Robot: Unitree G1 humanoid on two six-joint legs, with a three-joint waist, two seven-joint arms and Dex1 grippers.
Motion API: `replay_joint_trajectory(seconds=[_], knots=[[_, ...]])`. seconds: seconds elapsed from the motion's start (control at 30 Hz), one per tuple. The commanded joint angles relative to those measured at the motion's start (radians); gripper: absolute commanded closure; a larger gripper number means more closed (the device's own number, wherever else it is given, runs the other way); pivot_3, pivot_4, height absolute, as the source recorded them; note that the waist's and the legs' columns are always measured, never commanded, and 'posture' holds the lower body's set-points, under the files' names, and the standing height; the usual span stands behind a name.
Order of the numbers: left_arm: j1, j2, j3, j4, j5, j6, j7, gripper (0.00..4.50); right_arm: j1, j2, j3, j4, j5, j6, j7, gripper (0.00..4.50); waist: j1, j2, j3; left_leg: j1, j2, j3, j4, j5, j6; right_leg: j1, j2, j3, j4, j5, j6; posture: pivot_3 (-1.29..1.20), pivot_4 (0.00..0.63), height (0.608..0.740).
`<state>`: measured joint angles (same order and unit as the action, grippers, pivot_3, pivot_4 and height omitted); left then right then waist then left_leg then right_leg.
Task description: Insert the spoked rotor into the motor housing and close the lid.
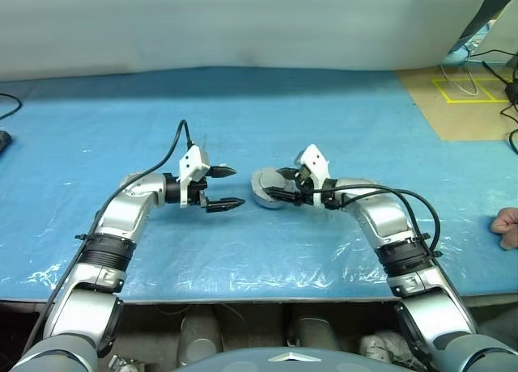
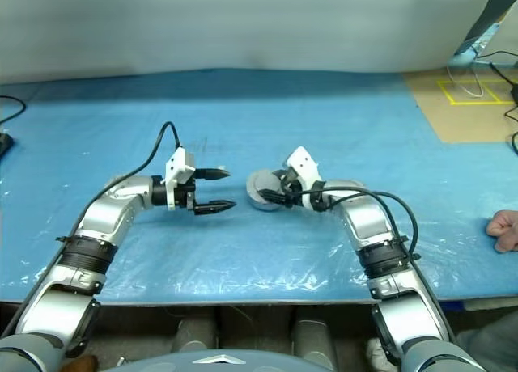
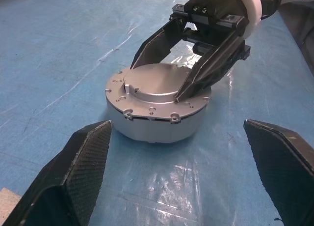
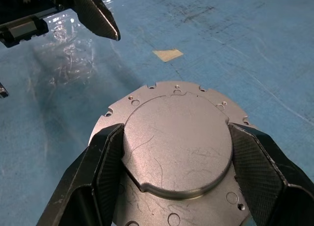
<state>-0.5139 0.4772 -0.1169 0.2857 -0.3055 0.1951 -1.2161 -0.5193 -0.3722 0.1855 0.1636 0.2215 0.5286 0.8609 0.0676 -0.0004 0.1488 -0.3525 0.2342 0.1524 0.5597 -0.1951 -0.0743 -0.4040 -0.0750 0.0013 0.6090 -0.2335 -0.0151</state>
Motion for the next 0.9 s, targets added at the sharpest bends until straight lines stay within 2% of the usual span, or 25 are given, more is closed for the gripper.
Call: replay_joint_trajectory(seconds=[0.03, 0.27, 0.9], knots=[[-0.017, 0.006, 0.007, -0.020, 0.000, -0.010, -0.002, 0.00, 0.019, 0.002, 0.030, 0.042, 0.011, 0.066, 0.035, 1.53, 0.000, 0.000, 0.000, 0.000, 0.000, 0.000, 0.000, 0.000, 0.000, 0.000, 0.000, 0.000, 0.000, 0.000, 0.000, 0.00, 0.150, 0.740], [-0.017, 0.003, 0.002, -0.023, 0.001, -0.007, -0.003, 0.00, 0.007, 0.004, 0.009, -0.023, 0.063, 0.101, 0.074, 1.53, 0.000, 0.000, 0.000, 0.000, 0.000, 0.000, -0.003, 0.000, 0.000, 0.000, 0.000, 0.000, -0.001, 0.000, 0.000, 0.00, 0.150, 0.740], [-0.009, 0.001, 0.003, -0.024, 0.003, -0.011, -0.002, 0.00, 0.065, -0.010, 0.102, 0.071, -0.100, -0.035, 0.038, 1.53, -0.003, 0.000, 0.000, 0.002, 0.000, 0.001, -0.005, 0.000, -0.001, 0.000, 0.000, 0.000, -0.001, 0.000, 0.000, 0.00, 0.150, 0.740]])
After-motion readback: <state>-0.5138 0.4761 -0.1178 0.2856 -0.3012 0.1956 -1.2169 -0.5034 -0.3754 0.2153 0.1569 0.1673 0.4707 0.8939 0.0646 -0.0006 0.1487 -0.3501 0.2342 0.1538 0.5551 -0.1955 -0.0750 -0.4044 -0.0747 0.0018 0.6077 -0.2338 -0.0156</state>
